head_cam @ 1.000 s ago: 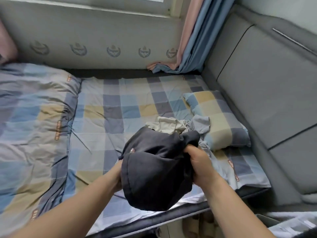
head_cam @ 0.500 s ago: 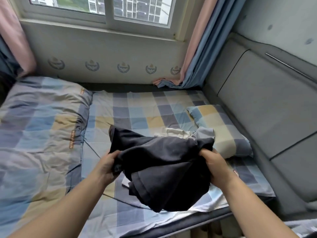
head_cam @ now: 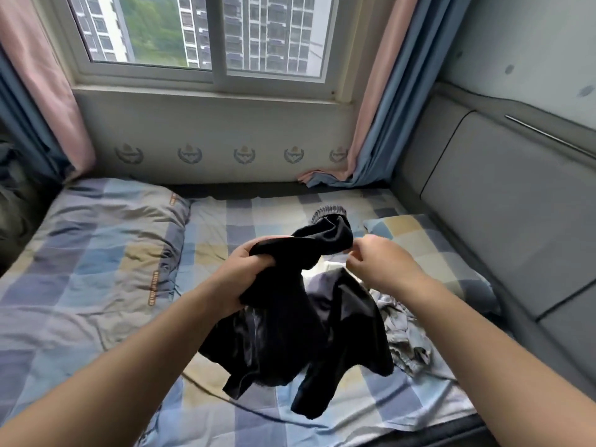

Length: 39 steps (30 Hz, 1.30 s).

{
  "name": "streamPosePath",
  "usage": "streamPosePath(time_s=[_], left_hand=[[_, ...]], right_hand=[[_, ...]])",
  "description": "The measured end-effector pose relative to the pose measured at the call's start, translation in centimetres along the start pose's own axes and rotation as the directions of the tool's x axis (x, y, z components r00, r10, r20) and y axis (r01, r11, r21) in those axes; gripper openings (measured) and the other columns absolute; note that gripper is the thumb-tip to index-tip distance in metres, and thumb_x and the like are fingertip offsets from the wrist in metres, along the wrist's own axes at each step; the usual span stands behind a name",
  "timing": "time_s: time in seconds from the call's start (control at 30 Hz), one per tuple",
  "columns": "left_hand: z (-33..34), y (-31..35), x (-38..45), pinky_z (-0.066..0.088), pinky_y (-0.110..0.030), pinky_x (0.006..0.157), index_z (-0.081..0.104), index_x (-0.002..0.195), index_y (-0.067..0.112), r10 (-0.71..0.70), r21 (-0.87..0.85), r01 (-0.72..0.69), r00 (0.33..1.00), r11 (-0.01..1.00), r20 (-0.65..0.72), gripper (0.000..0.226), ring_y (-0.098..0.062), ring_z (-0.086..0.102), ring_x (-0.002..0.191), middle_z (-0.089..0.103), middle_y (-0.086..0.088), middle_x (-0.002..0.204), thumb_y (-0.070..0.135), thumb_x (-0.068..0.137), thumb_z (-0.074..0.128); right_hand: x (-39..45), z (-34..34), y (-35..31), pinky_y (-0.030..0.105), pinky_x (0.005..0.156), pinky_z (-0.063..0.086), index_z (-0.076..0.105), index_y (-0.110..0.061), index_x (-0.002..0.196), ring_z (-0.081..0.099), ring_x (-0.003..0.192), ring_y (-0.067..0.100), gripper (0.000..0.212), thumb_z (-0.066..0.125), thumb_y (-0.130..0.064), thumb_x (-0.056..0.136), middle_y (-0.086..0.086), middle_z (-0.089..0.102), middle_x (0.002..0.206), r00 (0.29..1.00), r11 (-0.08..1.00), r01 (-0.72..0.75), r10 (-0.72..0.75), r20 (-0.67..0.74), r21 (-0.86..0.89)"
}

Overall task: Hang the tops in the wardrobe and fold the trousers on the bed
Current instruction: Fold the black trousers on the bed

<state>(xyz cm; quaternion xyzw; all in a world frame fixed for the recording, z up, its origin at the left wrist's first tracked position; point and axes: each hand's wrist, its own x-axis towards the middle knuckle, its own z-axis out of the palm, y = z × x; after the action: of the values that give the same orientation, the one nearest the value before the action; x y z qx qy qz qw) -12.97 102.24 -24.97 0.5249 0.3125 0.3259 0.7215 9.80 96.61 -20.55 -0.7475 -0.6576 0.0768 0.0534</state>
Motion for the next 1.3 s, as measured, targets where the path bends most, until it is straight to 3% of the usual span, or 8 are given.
streamPosePath(time_s=[0.07,0.2,0.3,0.43,0.63,0.83,1.1,1.3], left_hand=[[0.4,0.8,0.2,0.055,-0.027,0.065,0.074,0.101,0.023,0.039,0.046,-0.040,0.999,0.998,0.029,0.033,-0.022,0.071,0.083,0.074,-0.009,0.091,0.008,0.078,0.056],[2.1,0.8,0.2,0.055,-0.021,0.068,0.077,0.087,0.028,0.087,0.178,-0.082,0.996,0.981,-0.016,0.048,-0.014,0.071,0.082,0.075,0.000,0.089,-0.009,0.087,0.048],[3.3,0.4,0.3,0.053,-0.015,0.068,0.078,0.085,0.031,0.145,0.218,-0.125,0.987,0.968,-0.076,0.056,-0.008,0.071,0.085,0.075,0.008,0.091,-0.013,0.088,0.044],[4.1,0.5,0.3,0.049,-0.012,0.075,0.066,0.110,0.032,0.213,0.350,-0.202,0.977,0.915,0.007,0.060,0.000,0.066,0.089,0.071,0.009,0.103,-0.018,0.082,0.050],[2.3,1.5,1.6,0.042,-0.022,0.099,0.041,0.127,0.044,0.299,0.453,-0.309,0.949,0.836,0.096,0.073,-0.003,0.048,0.116,0.045,0.004,0.128,0.040,0.066,0.079],[0.6,1.4,4.5,0.052,-0.033,0.089,0.054,0.095,0.036,0.253,0.634,-0.324,0.946,0.702,0.204,0.033,-0.007,0.064,0.095,0.065,0.018,0.094,0.018,0.079,0.077],[0.0,-0.4,6.9,0.046,-0.030,0.060,0.035,0.092,0.026,0.187,0.880,-0.240,0.966,0.410,0.176,0.033,-0.015,0.048,0.068,0.050,0.004,0.081,0.023,0.084,0.068],[-0.2,1.4,7.3,0.040,-0.024,0.059,0.046,0.110,0.012,0.363,0.870,-0.492,0.815,0.021,0.452,0.036,-0.020,0.055,0.069,0.059,0.001,0.085,0.022,0.082,0.067]], right_hand=[[0.8,-1.5,-0.6,0.033,0.065,0.043,0.059,-0.017,0.087,0.061,0.087,0.027,0.018,0.048,-0.029,0.093,0.007,0.064,0.090,0.998,0.900,-0.008,0.035,-0.055,0.435],[1.4,-2.2,-1.2,0.043,0.081,0.057,0.063,-0.022,0.112,0.069,0.090,0.019,0.045,0.041,-0.056,0.093,0.005,0.069,0.107,0.938,0.205,-0.334,-0.025,0.346,0.920],[2.0,-1.9,-0.9,0.047,0.086,0.055,0.062,-0.026,0.114,0.066,0.101,0.020,0.062,0.058,-0.072,0.073,0.001,0.070,0.108,0.943,0.364,-0.287,-0.056,0.329,0.886],[2.9,-1.7,-0.9,0.036,0.083,0.052,0.064,-0.020,0.091,0.065,0.087,0.016,0.007,0.062,-0.015,0.088,0.002,0.069,0.090,0.993,0.637,0.079,-0.120,-0.003,0.767],[2.4,-2.5,0.1,0.019,0.062,0.051,0.067,-0.025,0.076,0.061,0.067,0.007,0.026,0.056,-0.004,0.086,-0.006,0.064,0.070,0.978,0.384,0.161,-0.188,-0.093,0.909],[2.4,-3.5,0.6,0.026,0.062,0.047,0.066,-0.027,0.076,0.056,0.070,0.018,0.015,0.057,-0.016,0.078,0.004,0.056,0.073,0.971,0.363,0.174,-0.218,-0.098,0.915],[2.1,-4.0,3.4,0.018,0.050,0.044,0.063,-0.027,0.072,0.052,0.055,0.004,0.003,0.060,-0.026,0.073,-0.012,0.055,0.060,0.974,0.414,0.221,-0.058,-0.217,0.883],[1.9,-4.5,5.5,0.023,0.053,0.048,0.067,-0.026,0.070,0.060,0.061,0.007,0.009,0.061,-0.020,0.073,-0.008,0.063,0.063,0.929,0.363,0.206,0.219,-0.298,0.909]])
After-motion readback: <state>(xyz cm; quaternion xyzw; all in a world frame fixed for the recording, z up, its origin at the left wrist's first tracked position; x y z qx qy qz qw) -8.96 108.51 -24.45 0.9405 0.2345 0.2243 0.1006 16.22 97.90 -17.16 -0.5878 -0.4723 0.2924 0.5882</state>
